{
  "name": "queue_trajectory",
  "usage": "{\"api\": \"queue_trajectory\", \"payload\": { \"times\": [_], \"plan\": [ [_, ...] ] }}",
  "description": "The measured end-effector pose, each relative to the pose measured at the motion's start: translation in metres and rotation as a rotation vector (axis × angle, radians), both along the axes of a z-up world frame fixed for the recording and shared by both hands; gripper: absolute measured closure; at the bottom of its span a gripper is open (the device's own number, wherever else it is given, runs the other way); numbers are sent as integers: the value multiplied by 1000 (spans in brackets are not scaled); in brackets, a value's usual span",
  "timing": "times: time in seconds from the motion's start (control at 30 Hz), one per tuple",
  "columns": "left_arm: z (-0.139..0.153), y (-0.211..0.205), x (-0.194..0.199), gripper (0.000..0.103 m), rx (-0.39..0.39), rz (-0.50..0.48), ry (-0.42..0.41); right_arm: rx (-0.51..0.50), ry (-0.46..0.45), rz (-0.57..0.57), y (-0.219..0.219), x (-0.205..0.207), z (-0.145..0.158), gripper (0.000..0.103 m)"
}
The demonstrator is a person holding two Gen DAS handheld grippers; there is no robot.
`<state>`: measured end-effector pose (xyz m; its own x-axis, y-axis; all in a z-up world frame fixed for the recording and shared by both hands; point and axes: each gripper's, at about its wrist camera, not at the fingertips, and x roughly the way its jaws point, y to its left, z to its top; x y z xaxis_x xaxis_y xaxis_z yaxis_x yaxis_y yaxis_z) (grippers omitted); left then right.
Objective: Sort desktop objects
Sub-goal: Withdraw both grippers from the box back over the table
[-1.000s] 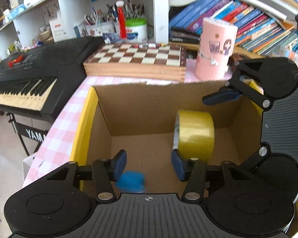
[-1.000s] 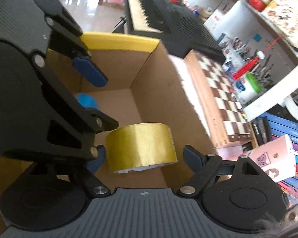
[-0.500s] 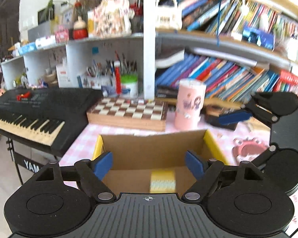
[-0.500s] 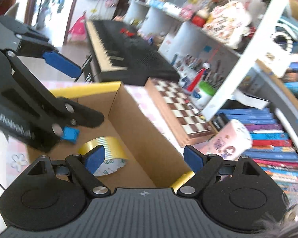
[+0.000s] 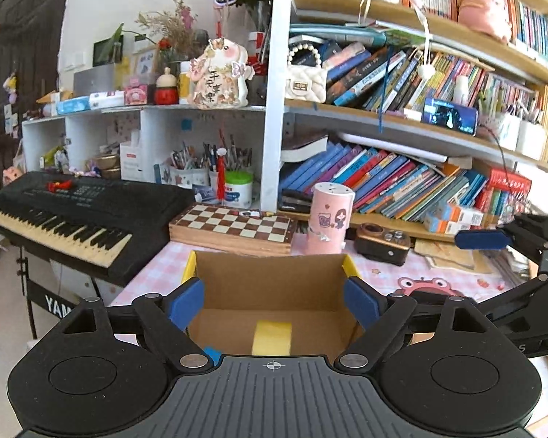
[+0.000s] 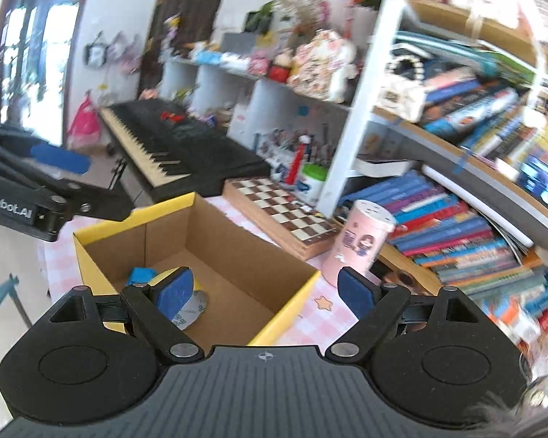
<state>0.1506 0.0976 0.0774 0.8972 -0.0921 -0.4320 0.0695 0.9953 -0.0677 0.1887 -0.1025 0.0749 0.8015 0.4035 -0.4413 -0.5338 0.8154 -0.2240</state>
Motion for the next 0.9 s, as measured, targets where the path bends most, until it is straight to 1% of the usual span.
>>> {"api": "queue_trajectory", "payload": {
  "times": [0.17, 0.33, 0.43, 0.53, 0.63, 0.8, 0.9],
  "plan": [
    [-7, -3, -32, 16, -18, -2, 8, 46, -9, -97, -10, -33, -5, 17],
    [-17, -4, -60, 16, -34, -2, 28, 87, 0, -191, -16, -67, -15, 17],
    [-24, -7, -74, 16, -21, -7, 34, 111, 12, -261, -18, -86, -23, 17],
    [-28, -11, -89, 16, 3, -12, 25, 160, 38, -339, -22, -106, -29, 17],
    [-32, -14, -102, 16, 9, -19, 25, 199, 65, -410, -24, -123, -37, 17],
    [-42, -18, -123, 16, -12, -15, 47, 204, 82, -483, -23, -148, -53, 17],
    [-48, -22, -132, 16, -8, -21, 57, 197, 89, -517, -26, -158, -58, 17]
  ]
}}
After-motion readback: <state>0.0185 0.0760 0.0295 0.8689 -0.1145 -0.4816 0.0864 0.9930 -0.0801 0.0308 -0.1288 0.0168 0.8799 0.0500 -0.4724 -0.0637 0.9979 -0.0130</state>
